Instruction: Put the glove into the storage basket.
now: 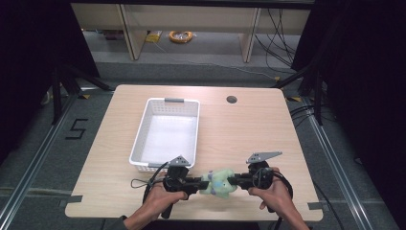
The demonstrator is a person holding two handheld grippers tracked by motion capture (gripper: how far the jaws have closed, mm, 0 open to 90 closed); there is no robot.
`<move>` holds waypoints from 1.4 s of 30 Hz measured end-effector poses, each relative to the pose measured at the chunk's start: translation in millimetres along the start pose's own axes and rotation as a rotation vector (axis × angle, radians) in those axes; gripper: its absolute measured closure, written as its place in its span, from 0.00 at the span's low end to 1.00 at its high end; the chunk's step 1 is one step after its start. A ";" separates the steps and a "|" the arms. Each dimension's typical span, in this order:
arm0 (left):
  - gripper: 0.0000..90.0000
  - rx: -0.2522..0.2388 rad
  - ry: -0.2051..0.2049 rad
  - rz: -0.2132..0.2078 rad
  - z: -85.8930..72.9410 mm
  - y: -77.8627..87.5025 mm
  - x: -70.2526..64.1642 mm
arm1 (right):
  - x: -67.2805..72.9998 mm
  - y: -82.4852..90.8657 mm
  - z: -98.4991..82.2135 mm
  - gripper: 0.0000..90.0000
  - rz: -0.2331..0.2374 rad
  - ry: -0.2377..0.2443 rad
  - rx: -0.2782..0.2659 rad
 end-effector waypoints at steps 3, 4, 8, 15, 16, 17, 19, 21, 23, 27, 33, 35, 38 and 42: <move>0.83 -0.003 -0.014 0.004 8.7 11.3 -1.3 | 4.6 3.1 10.9 0.89 0.008 0.009 -0.008; 0.83 -0.006 -0.014 0.002 11.6 14.9 -0.8 | 6.5 4.2 14.9 0.89 0.011 0.014 -0.012; 0.83 -0.021 -0.020 0.012 21.8 29.8 1.7 | 13.4 8.3 33.9 0.90 0.011 0.043 -0.027; 0.83 -0.049 -0.021 0.064 41.3 64.7 13.7 | 26.3 0.5 72.6 0.90 0.019 0.070 -0.044; 0.83 -0.048 -0.020 0.063 43.9 69.8 16.7 | 28.8 -1.5 77.9 0.90 0.027 0.058 -0.045; 0.83 -0.047 -0.018 0.067 46.0 74.4 20.0 | 29.6 -4.2 84.0 0.90 0.026 0.069 -0.052; 0.83 -0.050 -0.006 0.094 49.7 82.7 26.2 | 33.8 -10.0 93.2 0.90 0.026 0.069 -0.052; 0.83 -0.051 0.006 0.101 52.8 89.9 35.3 | 37.2 -19.5 105.2 0.90 0.030 0.083 -0.061; 0.83 -0.050 0.030 0.109 55.0 96.4 45.5 | 38.2 -29.2 115.7 0.90 0.029 0.097 -0.056; 0.83 -0.049 0.057 0.131 58.1 104.2 62.5 | 38.8 -46.0 129.0 0.90 0.040 0.078 -0.041; 0.83 -0.024 0.093 0.162 59.3 108.6 88.0 | 38.3 -70.6 143.1 0.90 0.024 0.069 -0.011; 0.83 -0.015 0.102 0.175 58.9 108.2 94.0 | 38.7 -79.8 147.2 0.90 0.023 0.056 0.003; 0.83 0.004 0.118 0.193 57.3 107.5 105.5 | 37.9 -91.6 150.3 0.90 0.013 0.051 0.024; 0.83 0.032 0.145 0.206 52.6 103.5 117.6 | 34.9 -110.2 151.7 0.90 -0.001 0.039 0.053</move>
Point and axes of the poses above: each handheld gripper's, and its own axes: y roughly backward along the jaws, z roughly out of its top, x roughly to its left, the point moved 1 cm from there along -y, roughly forward along the jaws, and after that the axes turned 6 degrees about -z, right-handed, at the moved point
